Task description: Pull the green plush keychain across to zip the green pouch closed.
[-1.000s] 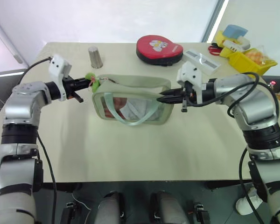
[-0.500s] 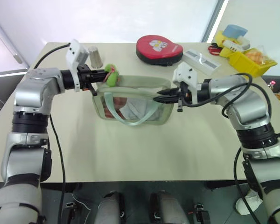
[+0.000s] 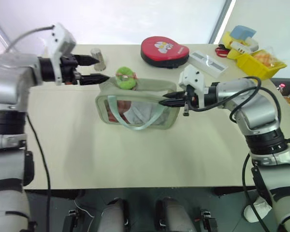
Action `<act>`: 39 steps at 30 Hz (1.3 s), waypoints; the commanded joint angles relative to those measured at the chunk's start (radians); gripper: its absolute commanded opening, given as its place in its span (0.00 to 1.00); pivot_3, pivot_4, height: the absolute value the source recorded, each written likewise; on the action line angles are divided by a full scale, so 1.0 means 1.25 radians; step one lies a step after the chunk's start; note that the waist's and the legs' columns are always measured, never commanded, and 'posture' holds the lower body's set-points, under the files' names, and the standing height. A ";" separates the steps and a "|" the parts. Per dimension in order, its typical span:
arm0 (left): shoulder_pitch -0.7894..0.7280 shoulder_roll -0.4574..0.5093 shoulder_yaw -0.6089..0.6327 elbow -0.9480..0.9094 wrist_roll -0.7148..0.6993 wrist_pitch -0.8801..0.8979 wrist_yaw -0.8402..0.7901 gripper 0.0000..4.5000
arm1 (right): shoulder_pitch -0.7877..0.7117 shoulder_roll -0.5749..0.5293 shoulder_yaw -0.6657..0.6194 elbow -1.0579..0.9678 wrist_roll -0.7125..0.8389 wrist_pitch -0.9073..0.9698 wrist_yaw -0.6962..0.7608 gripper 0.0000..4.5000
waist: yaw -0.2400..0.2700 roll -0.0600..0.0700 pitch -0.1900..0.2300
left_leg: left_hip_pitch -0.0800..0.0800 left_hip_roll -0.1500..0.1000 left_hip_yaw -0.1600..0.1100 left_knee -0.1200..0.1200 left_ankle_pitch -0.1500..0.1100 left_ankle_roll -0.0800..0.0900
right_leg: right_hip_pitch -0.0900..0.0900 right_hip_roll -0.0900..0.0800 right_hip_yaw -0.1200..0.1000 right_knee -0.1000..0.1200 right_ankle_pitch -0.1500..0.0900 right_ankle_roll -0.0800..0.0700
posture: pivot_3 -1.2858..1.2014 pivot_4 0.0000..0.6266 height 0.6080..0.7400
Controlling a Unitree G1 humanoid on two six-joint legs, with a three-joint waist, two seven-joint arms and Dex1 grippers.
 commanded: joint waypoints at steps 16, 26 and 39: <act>0.241 -0.057 0.034 -0.215 0.004 -0.002 0.171 0.24 | -0.028 0.004 -0.013 0.003 -0.007 -0.008 0.010 0.12 | 0.004 0.000 0.000 | 0.000 0.000 -0.001 0.000 0.000 0.000 | 0.001 0.000 0.000 0.000 0.000 0.000 | 0.52 0.24 1.00; 0.244 -0.048 0.022 -0.230 -0.003 0.013 0.148 0.01 | -0.033 -0.003 -0.020 0.006 -0.011 -0.007 0.001 0.12 | 0.004 0.000 0.000 | 0.000 0.000 -0.001 0.000 0.000 0.000 | 0.001 0.000 0.000 0.000 0.000 0.000 | 0.52 0.24 1.00; 0.254 -0.048 0.025 -0.250 -0.005 0.022 0.156 0.00 | -0.100 -0.061 -0.036 0.046 0.010 0.012 0.085 0.85 | 0.006 0.000 0.000 | 0.000 0.000 -0.001 0.000 0.000 0.000 | 0.001 0.000 0.000 0.000 0.000 0.000 | 0.52 0.24 1.00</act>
